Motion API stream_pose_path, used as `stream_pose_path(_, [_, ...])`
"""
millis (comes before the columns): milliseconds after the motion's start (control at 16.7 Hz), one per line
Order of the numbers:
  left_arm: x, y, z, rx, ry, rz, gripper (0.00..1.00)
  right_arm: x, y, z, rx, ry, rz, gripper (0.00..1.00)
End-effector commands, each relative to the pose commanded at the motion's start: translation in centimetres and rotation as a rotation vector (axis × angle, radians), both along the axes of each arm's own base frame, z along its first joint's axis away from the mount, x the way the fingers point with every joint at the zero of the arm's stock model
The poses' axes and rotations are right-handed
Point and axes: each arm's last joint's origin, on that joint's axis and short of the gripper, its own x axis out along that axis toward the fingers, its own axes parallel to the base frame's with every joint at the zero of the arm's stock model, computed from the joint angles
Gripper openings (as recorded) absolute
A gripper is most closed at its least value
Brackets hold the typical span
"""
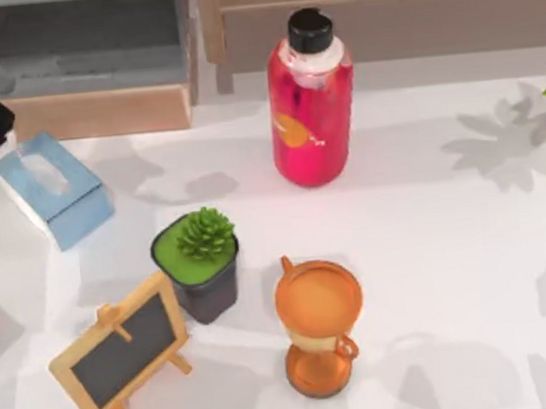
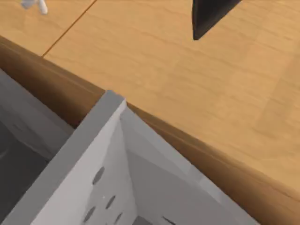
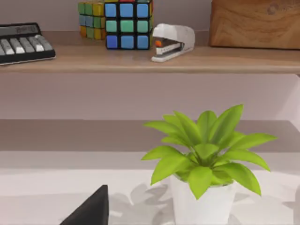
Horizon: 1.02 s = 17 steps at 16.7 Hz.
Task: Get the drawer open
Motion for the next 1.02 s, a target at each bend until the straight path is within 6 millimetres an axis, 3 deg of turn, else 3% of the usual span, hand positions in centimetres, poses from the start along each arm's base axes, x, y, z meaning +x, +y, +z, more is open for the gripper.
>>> stream_pose_path(240, [0.9, 7.8, -3.7, 0.302, 0.034, -0.023, 1.00, 0.0, 0.0, 0.0, 0.000, 0.000, 0.000, 1.00])
stream_pose_path(480, [1.6, 12.7, -5.3, 0.498, -0.019, -0.086, 1.00, 0.0, 0.0, 0.0, 0.000, 0.000, 0.000, 1.00])
stream_pose_path(1020, [2.7, 13.1, -4.8, 0.546, -0.057, -0.100, 1.00, 0.0, 0.0, 0.0, 0.000, 0.000, 0.000, 1.00])
